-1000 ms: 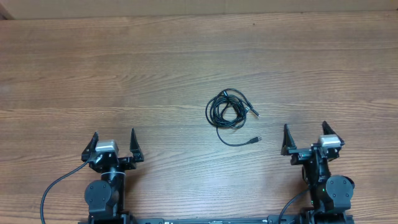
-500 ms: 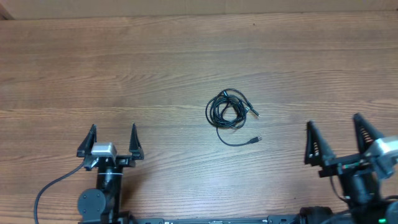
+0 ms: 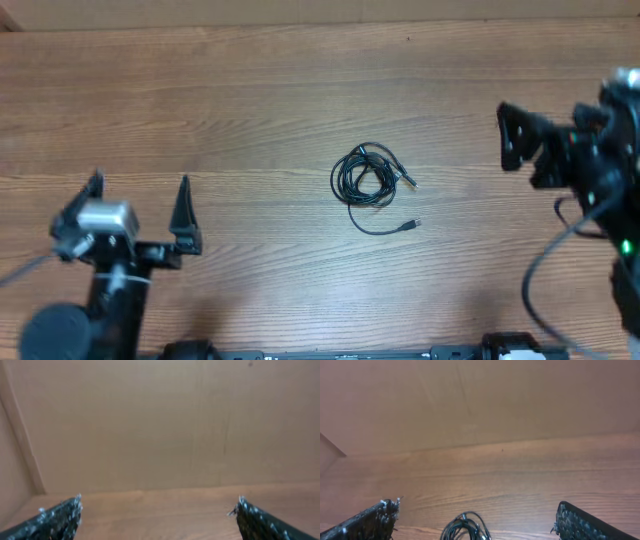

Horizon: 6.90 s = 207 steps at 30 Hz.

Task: Untangle cables

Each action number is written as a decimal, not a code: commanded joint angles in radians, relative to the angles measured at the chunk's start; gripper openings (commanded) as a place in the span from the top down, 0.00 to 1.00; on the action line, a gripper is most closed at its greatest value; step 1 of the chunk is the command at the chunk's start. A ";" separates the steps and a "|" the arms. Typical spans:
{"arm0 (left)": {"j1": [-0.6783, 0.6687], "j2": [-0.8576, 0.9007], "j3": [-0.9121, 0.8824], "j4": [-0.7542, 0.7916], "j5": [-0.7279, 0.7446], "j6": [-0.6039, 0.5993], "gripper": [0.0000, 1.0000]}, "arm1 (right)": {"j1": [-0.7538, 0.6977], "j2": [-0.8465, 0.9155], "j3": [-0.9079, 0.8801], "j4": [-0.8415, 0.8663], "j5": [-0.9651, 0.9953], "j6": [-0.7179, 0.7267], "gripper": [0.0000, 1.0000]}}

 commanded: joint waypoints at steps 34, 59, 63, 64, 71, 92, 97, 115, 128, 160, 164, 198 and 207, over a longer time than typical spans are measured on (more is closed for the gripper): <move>-0.003 0.545 0.809 -0.454 0.227 -0.035 0.00 | -0.001 0.071 0.051 -0.156 -0.159 0.000 0.00; -0.003 0.676 0.882 -0.931 0.203 0.091 0.00 | 0.358 0.635 -0.083 -0.232 0.076 -0.142 0.00; -0.003 0.727 0.882 -0.930 0.203 0.105 0.00 | 0.405 0.737 -0.094 -0.246 0.077 -0.216 0.00; -0.003 0.739 0.882 -0.930 0.199 0.109 0.00 | 0.415 0.759 -0.094 -0.256 0.077 -0.220 0.00; -0.003 0.809 0.882 -0.924 0.181 0.120 0.00 | 0.475 0.807 -0.098 -0.257 0.035 -0.410 0.00; -0.003 0.879 0.882 -0.897 0.182 0.120 0.01 | 0.483 0.808 -0.241 0.001 0.012 -0.449 0.15; -0.003 0.879 0.882 -0.896 0.182 0.120 0.00 | 0.483 0.808 -0.245 0.017 0.012 -0.446 0.53; -0.003 0.889 0.882 -0.882 0.182 0.119 0.00 | 0.483 0.808 -0.245 0.098 0.013 -0.385 0.96; -0.003 0.903 0.882 -0.855 0.189 0.119 0.00 | 0.468 0.770 -0.016 -0.056 0.074 -0.310 0.96; -0.124 1.276 0.621 -0.869 0.533 0.341 0.00 | 0.453 0.554 0.153 -0.113 0.141 -0.276 0.96; -0.211 1.277 0.542 -0.781 0.533 0.340 0.00 | 0.431 0.528 0.153 -0.113 0.141 -0.267 0.96; -0.386 1.545 0.268 0.195 0.703 -0.294 0.00 | 0.405 0.322 0.153 -0.235 -0.017 -0.241 0.96; -0.368 1.545 0.270 0.303 0.703 -0.393 0.02 | 0.405 0.290 0.153 -0.236 -0.142 -0.243 0.96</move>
